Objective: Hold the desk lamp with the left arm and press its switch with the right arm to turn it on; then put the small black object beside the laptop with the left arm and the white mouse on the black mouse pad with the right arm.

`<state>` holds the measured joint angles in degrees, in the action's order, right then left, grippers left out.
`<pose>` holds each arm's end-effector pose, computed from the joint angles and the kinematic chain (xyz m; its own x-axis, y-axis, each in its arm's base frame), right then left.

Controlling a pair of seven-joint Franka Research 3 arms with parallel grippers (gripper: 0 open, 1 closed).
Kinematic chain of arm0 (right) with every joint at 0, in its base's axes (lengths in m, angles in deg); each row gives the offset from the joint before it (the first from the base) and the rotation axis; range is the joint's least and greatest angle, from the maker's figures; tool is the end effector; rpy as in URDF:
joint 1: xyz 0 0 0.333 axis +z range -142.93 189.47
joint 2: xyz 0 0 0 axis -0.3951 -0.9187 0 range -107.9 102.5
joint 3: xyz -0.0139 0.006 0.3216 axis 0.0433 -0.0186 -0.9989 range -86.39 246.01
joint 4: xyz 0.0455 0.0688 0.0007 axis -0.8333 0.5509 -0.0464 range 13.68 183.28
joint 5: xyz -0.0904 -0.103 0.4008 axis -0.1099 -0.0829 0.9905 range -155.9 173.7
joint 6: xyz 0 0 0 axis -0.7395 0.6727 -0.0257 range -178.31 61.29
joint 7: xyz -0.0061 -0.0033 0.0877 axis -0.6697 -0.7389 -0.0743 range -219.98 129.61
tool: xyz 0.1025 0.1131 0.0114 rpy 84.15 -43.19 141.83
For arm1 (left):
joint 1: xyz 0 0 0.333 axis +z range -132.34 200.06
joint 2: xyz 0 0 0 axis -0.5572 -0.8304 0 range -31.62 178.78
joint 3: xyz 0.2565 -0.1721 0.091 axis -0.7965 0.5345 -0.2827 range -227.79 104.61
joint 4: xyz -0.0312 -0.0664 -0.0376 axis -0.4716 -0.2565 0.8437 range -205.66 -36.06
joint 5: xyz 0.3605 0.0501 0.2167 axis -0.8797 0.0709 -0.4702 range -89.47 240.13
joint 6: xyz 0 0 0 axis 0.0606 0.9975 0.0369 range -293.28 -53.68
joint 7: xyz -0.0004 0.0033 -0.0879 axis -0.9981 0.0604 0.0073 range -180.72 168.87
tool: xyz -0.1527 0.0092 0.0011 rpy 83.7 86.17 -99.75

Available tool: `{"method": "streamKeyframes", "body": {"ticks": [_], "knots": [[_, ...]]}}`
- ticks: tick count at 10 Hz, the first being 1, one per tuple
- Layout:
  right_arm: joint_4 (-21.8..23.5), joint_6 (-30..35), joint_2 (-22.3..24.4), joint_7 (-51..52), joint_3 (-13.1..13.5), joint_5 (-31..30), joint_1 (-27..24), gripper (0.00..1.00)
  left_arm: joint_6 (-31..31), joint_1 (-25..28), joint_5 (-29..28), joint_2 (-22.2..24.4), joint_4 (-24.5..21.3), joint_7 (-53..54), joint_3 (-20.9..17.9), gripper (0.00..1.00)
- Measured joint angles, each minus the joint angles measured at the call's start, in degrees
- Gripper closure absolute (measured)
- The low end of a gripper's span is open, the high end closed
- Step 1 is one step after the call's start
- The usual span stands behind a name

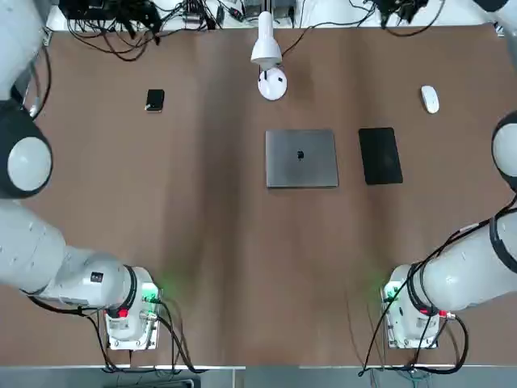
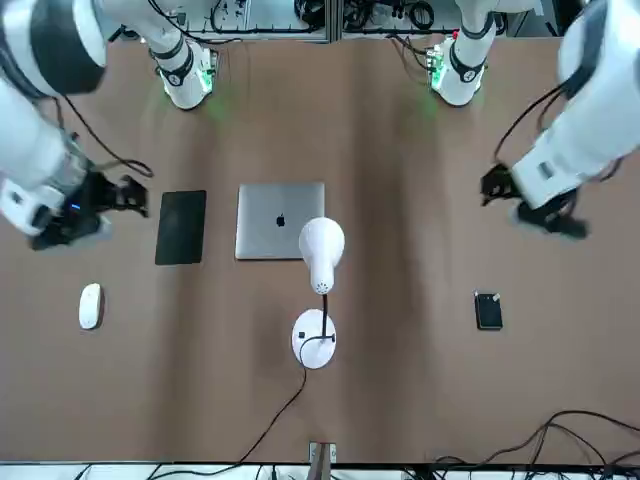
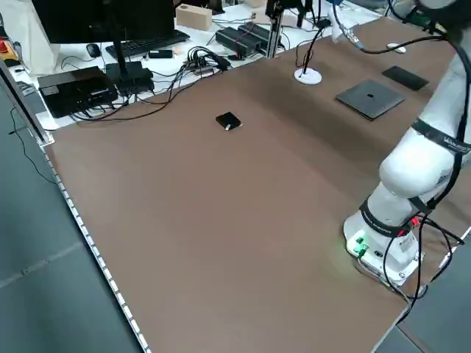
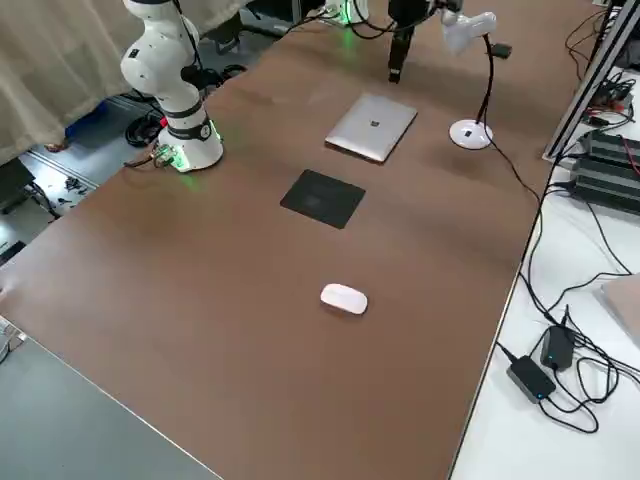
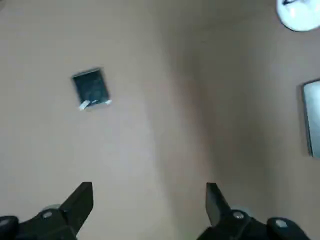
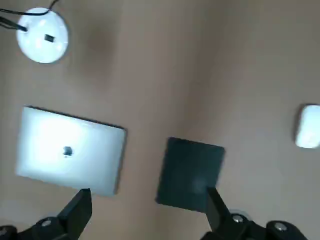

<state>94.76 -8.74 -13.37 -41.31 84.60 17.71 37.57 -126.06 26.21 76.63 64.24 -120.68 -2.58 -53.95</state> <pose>0.6301 0.1315 0.4987 0.9749 0.2175 -0.0470 0.2092 -0.9678 -0.1397 0.6144 -0.1667 0.4852 0.9476 -0.3157 -0.0498 -0.3135 -0.9484 0.0468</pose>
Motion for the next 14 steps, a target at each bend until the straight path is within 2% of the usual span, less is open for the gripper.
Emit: {"method": "streamKeyframes", "body": {"ticks": [3,4,6,7,9,10,13,14], "knots": [[0.4,-7.3,-8.9,-3.4,0.2,14.4,0.8,0.05,-11.8,-0.9,0.2,-11.8,6.2,2.3,6.1,0.00],[0.4,-11.7,-12.0,-6.3,0.1,17.4,3.1,0.14,-18.0,-0.9,0.6,-15.1,6.9,4.3,8.1,0.00],[0.0,-20.8,-17.3,-16.1,-0.1,21.4,9.2,0.51,-31.2,-1.4,0.8,-21.6,7.1,5.7,11.4,0.00],[-1.2,-23.9,-19.8,-19.2,-0.1,21.9,11.2,0.63,-37.4,-1.9,0.8,-25.0,7.2,7.0,12.6,0.00],[-5.5,-30.0,-25.6,-20.6,0.0,22.4,12.4,0.81,-49.4,-3.6,0.8,-31.0,7.3,11.3,13.1,0.00],[-7.1,-33.9,-28.4,-20.6,-0.2,22.7,12.5,0.97,-56.1,-4.6,0.8,-34.0,7.3,13.2,13.2,0.00],[-11.1,-46.3,-36.4,-20.6,-3.7,23.5,13.1,0.99,-74.2,-7.6,0.8,-43.5,7.4,18.4,13.2,0.00],[-12.6,-49.3,-39.0,-20.6,-4.3,23.5,13.8,0.99,-77.3,-7.6,0.8,-45.9,7.6,19.9,13.7,0.00]]}}
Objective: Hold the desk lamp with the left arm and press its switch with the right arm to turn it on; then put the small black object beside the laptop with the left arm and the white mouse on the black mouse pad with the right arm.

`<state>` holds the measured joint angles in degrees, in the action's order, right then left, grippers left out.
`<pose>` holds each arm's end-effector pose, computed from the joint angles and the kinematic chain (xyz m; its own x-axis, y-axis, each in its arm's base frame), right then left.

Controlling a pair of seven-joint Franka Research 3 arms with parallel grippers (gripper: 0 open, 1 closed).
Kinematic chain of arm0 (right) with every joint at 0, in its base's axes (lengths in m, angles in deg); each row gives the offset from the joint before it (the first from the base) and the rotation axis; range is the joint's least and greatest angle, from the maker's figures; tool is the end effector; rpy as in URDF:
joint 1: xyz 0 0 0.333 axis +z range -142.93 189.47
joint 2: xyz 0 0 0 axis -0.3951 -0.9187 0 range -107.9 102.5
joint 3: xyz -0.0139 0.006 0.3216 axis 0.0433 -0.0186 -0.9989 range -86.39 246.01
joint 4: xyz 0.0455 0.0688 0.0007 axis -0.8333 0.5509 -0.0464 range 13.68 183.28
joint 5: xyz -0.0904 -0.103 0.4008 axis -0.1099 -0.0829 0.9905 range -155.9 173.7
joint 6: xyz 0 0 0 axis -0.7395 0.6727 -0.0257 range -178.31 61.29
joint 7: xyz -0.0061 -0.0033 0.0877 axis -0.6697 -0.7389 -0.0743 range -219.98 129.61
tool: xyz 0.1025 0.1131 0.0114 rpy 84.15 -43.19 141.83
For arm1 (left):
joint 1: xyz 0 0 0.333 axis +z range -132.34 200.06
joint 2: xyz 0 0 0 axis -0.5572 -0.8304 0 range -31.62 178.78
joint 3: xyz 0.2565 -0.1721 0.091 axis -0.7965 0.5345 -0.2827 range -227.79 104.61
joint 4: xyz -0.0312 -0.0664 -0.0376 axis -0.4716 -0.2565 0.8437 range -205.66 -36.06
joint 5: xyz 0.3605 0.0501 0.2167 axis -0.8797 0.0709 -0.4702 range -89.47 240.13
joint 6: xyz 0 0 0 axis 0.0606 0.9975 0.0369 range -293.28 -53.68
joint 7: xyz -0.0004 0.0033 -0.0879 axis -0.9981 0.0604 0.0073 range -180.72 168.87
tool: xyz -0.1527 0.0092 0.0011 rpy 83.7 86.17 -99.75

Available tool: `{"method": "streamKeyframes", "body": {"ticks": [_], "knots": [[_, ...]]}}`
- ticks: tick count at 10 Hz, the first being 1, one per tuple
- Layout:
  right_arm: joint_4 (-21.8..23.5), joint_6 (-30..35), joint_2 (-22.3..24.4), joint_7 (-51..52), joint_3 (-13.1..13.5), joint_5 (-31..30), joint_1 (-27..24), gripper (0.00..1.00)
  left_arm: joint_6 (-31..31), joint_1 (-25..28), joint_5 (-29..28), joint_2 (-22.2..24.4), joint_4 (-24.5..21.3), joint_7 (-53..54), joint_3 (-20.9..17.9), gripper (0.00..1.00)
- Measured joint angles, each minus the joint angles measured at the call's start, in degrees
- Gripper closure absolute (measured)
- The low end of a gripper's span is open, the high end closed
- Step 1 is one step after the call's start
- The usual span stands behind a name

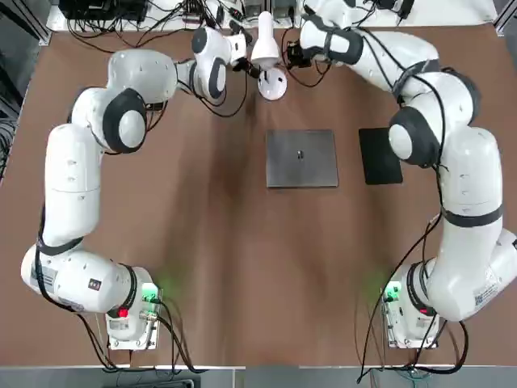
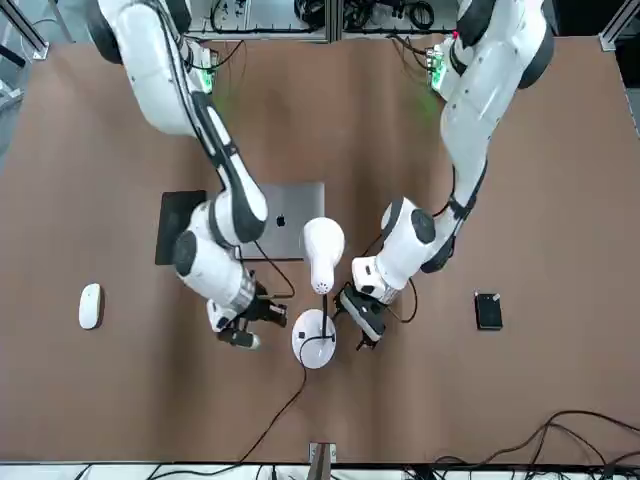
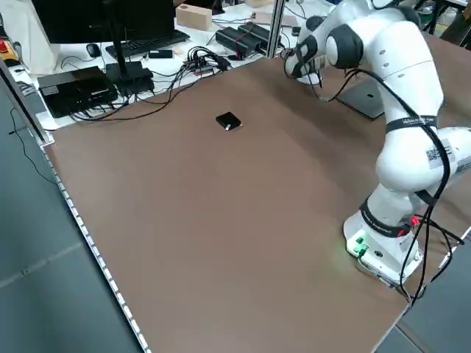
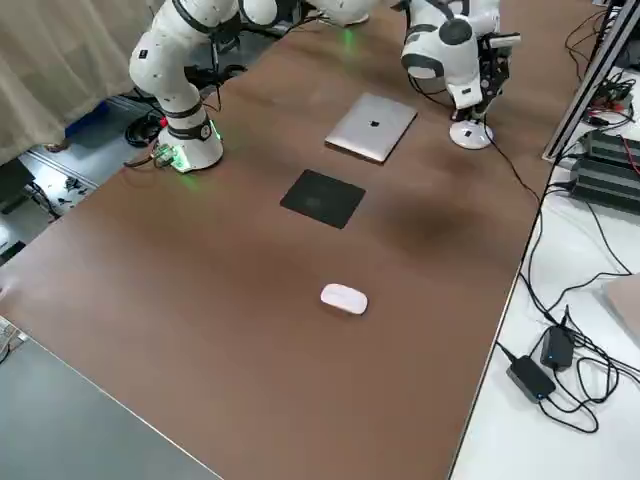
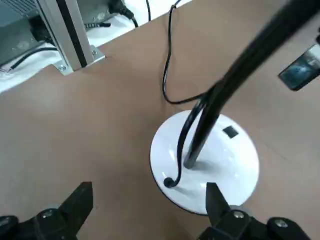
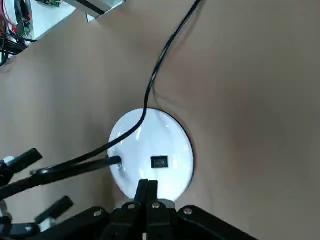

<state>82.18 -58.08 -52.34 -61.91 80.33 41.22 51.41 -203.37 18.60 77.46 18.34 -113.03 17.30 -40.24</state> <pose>0.7241 0.3910 0.1968 0.9662 -0.2364 0.1024 -0.1595 -0.8611 -0.4828 0.6955 -0.4276 0.1530 0.5701 -0.4952 0.6556 -0.6989 -0.7117 0.0702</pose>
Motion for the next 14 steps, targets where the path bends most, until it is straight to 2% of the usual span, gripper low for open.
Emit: {"method": "streamKeyframes", "body": {"ticks": [3,6,8,9,14], "knots": [[-3.0,-1.2,-4.5,-0.2,-0.7,0.0,0.8,0.99,-3.9,0.1,0.0,-5.1,3.5,1.2,2.6,0.01],[-3.7,-1.2,-5.5,-0.3,-0.8,0.0,0.9,0.99,-5.0,-0.9,0.0,-11.3,10.6,4.8,4.5,0.03],[-4.2,-1.2,-6.0,-0.3,-0.9,0.0,0.9,0.99,-5.1,-2.2,0.0,-13.1,13.4,5.6,4.6,0.12],[-4.2,-1.4,-6.2,-0.3,-0.9,0.0,0.9,0.99,-5.1,-2.6,0.0,-13.2,14.0,5.7,4.6,0.22],[-4.8,-4.2,-7.8,-0.3,-1.7,0.0,1.3,0.99,-5.1,-2.9,0.0,-13.2,14.4,5.8,4.6,0.56]]}}
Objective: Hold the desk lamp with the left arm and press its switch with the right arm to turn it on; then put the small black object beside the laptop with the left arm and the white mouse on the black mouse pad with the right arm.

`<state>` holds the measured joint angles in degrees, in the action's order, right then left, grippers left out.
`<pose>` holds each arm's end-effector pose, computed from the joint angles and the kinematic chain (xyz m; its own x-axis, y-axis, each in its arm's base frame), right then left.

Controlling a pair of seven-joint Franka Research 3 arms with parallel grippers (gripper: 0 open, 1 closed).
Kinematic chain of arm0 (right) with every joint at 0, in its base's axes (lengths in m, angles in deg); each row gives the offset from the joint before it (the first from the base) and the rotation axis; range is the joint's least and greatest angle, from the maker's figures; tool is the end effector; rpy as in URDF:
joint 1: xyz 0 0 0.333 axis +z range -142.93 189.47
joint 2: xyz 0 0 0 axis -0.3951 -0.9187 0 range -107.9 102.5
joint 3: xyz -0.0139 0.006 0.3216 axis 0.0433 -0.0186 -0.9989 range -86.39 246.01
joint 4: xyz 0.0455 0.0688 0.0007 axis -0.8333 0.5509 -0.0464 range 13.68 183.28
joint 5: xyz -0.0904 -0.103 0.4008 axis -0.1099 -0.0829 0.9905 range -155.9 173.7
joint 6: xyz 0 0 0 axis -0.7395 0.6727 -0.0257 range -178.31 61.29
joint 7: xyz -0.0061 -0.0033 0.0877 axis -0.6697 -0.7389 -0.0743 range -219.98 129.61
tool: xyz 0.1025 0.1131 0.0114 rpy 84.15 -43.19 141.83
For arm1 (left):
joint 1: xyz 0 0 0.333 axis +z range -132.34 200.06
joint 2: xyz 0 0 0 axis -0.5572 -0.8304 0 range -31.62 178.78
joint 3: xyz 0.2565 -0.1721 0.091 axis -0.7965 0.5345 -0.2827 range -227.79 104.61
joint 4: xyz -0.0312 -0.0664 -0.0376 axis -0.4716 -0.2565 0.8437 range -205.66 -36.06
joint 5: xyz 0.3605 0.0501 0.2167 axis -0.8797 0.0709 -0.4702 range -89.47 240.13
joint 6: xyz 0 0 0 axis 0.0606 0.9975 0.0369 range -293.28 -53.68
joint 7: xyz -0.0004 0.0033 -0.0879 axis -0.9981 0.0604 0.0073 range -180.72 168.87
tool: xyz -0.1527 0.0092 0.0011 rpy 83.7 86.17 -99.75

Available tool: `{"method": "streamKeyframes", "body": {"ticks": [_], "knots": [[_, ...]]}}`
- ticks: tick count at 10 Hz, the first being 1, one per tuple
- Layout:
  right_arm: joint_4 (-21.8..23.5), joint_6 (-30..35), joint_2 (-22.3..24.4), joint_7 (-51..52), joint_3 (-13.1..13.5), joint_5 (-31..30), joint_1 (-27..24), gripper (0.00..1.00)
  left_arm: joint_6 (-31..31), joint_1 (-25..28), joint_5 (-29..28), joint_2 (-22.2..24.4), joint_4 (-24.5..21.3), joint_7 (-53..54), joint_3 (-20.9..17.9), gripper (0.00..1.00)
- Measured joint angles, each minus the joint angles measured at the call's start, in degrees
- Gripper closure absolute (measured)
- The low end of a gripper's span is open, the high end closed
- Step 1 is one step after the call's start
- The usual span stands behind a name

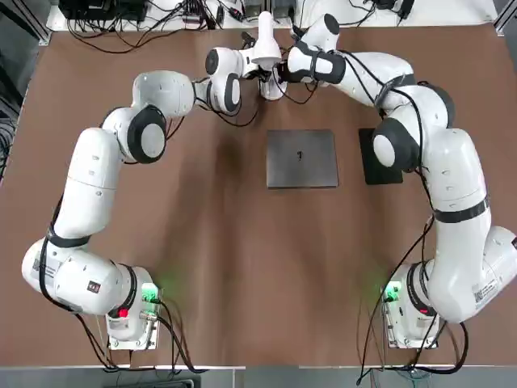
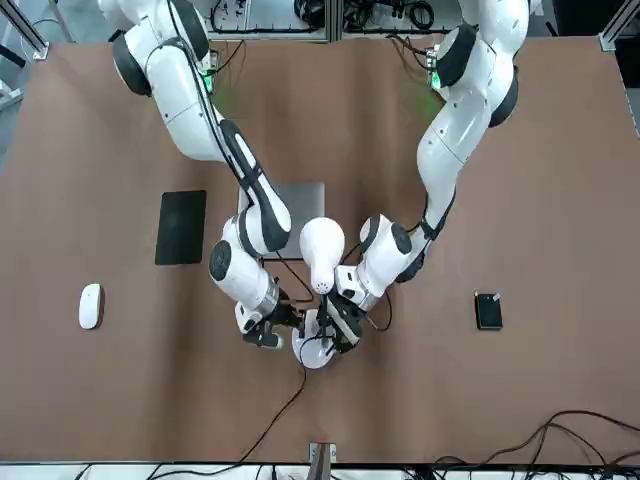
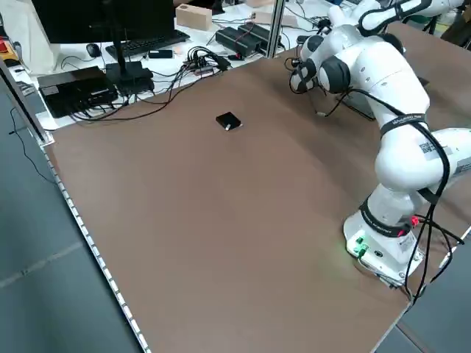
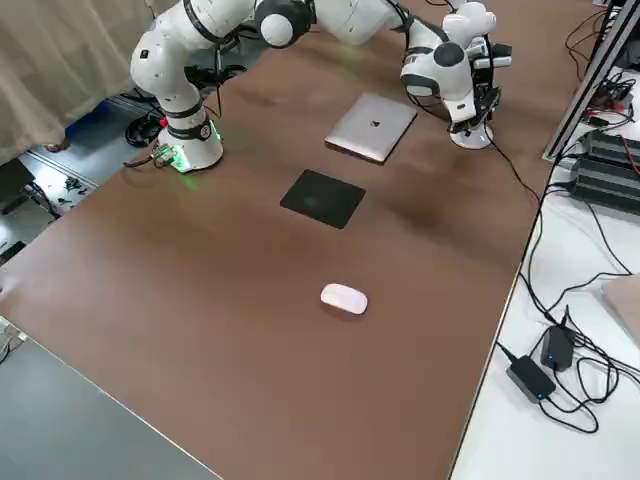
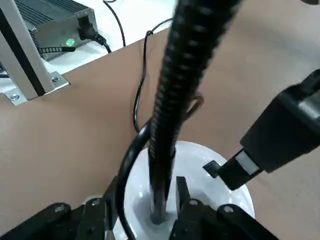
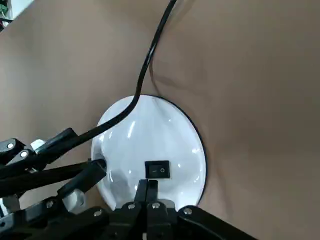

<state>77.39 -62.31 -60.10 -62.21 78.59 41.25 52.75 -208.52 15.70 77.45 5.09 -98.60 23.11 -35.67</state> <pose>0.7166 0.4226 0.1367 0.9666 -0.2334 0.1062 -0.1532 -0.8579 -0.4904 0.7032 -0.4822 0.1190 0.4850 -0.4419 0.7546 -0.7313 -0.6781 0.0730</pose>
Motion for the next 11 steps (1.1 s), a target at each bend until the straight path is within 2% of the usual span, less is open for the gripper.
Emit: {"method": "streamKeyframes", "body": {"ticks": [1,2,6,8,11], "knots": [[-0.3,0.0,-0.2,0.0,0.0,0.0,0.2,0.99,0.0,-0.3,0.0,0.0,0.0,0.0,0.0,0.59],[-0.4,0.0,-0.3,0.0,0.0,0.0,0.3,0.99,0.0,-0.5,0.0,0.0,0.0,0.0,0.0,0.67],[-0.4,-0.4,-0.7,-0.1,0.0,0.0,0.3,0.99,0.0,-0.5,0.0,0.0,0.1,0.0,0.0,0.70],[-0.4,-0.4,-0.7,-0.2,0.0,0.0,0.3,0.99,0.0,-0.5,0.0,0.0,0.2,0.0,0.0,0.75],[-0.4,-0.8,-0.7,-0.2,0.0,0.0,0.4,0.99,0.0,-0.5,0.0,0.0,0.2,0.0,0.0,0.75]]}}
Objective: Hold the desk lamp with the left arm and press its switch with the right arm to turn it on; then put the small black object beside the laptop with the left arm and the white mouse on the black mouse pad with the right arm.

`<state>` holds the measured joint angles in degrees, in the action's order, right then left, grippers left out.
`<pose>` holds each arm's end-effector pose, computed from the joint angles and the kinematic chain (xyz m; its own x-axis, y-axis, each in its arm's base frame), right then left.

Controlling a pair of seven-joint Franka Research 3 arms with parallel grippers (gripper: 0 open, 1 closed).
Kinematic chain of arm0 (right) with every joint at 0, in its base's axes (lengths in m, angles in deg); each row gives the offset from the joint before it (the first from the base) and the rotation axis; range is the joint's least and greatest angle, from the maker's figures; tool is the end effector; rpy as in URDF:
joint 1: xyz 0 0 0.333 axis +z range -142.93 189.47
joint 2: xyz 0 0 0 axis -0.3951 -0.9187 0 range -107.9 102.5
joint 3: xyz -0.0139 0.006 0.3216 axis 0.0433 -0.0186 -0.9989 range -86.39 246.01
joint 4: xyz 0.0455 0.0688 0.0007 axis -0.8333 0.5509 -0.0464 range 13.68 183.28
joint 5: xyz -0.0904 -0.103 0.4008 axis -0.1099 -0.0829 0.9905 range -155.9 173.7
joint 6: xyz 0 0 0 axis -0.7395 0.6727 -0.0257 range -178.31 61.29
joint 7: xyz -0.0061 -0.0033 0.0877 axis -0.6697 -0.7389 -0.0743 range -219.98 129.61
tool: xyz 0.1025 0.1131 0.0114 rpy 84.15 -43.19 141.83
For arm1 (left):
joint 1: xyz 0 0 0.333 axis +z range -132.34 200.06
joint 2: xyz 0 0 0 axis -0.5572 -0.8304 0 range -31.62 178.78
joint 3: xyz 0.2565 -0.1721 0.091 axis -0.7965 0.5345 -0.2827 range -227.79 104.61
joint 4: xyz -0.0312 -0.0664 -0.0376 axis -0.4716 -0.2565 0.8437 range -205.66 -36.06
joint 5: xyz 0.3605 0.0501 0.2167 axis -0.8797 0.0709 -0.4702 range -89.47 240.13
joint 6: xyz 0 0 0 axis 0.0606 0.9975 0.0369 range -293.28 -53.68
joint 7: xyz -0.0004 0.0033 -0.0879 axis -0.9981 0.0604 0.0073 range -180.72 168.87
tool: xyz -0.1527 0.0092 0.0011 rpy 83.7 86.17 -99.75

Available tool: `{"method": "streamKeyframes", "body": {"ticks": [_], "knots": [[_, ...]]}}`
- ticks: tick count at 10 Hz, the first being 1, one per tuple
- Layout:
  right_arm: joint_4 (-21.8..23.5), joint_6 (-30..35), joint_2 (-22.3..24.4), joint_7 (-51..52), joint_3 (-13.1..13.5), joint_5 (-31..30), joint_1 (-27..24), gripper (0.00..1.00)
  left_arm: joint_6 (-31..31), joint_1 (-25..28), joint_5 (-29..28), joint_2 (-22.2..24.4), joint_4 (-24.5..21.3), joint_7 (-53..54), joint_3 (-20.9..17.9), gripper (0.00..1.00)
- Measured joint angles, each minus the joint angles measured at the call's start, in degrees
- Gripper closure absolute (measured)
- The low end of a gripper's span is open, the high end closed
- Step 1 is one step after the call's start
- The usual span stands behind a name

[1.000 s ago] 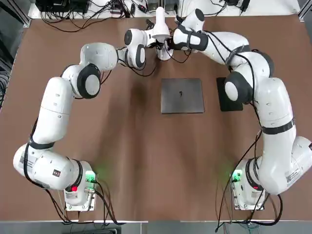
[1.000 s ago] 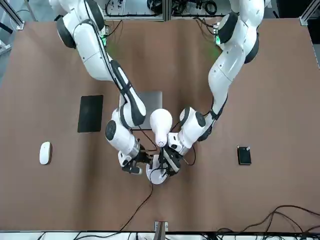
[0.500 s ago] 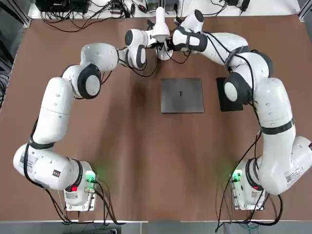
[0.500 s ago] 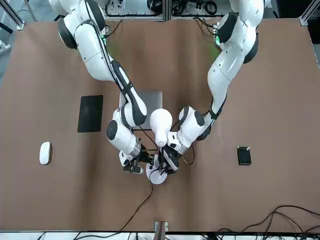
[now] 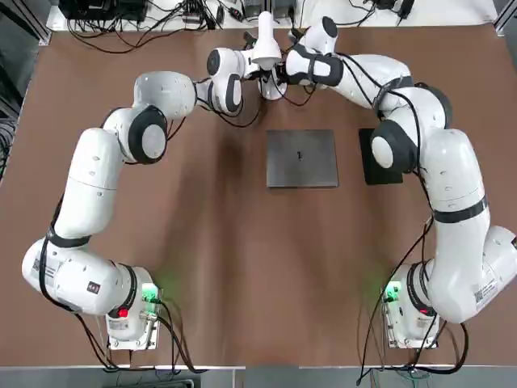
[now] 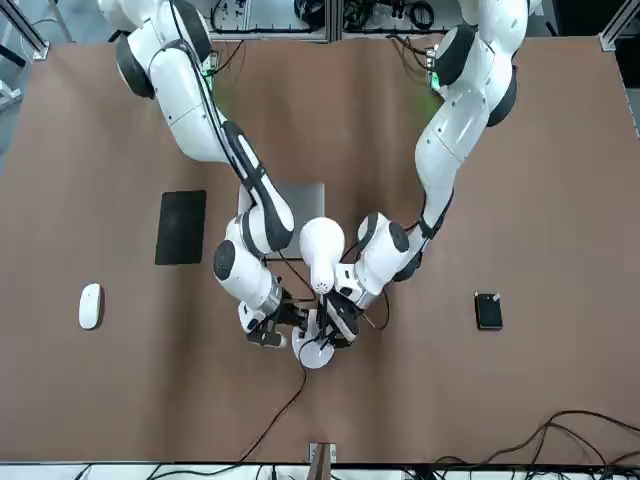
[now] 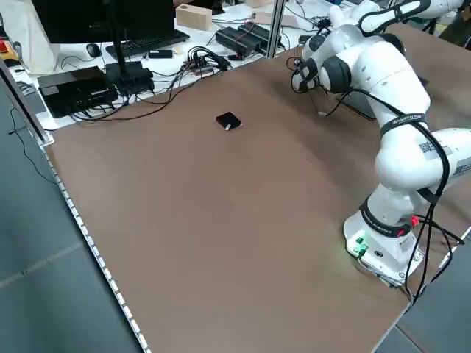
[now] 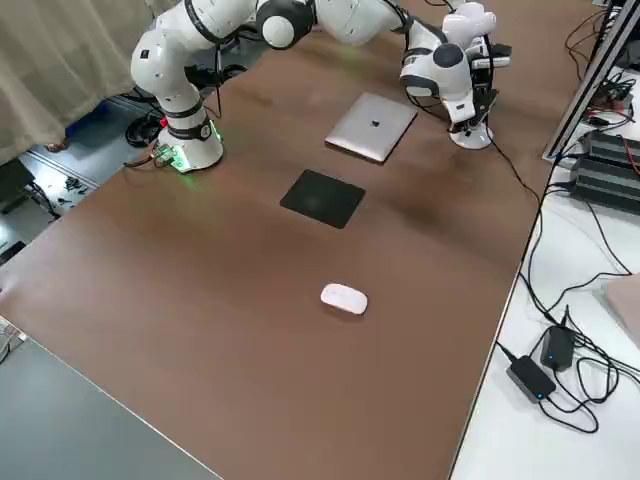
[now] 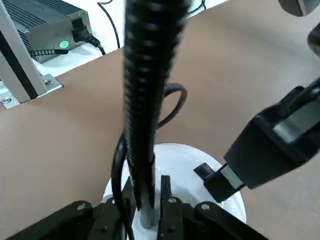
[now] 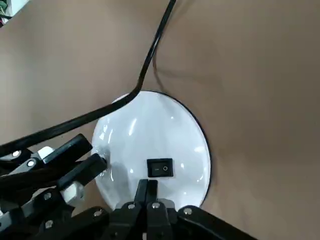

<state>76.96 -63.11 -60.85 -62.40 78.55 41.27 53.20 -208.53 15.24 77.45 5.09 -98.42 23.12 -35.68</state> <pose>0.7146 0.4278 0.1313 0.9657 -0.2345 0.1114 -0.1515 -0.8574 -0.4918 0.7004 -0.4876 0.1205 0.4799 -0.4442 0.7565 -0.7361 -0.6731 0.0717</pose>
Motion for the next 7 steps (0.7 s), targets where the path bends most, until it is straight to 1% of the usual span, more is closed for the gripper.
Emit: {"method": "streamKeyframes", "body": {"ticks": [7], "knots": [[-0.5,-1.5,-0.6,0.1,0.3,0.0,1.5,0.99,-0.1,0.2,0.0,0.0,0.0,0.0,-0.2,0.76]]}}
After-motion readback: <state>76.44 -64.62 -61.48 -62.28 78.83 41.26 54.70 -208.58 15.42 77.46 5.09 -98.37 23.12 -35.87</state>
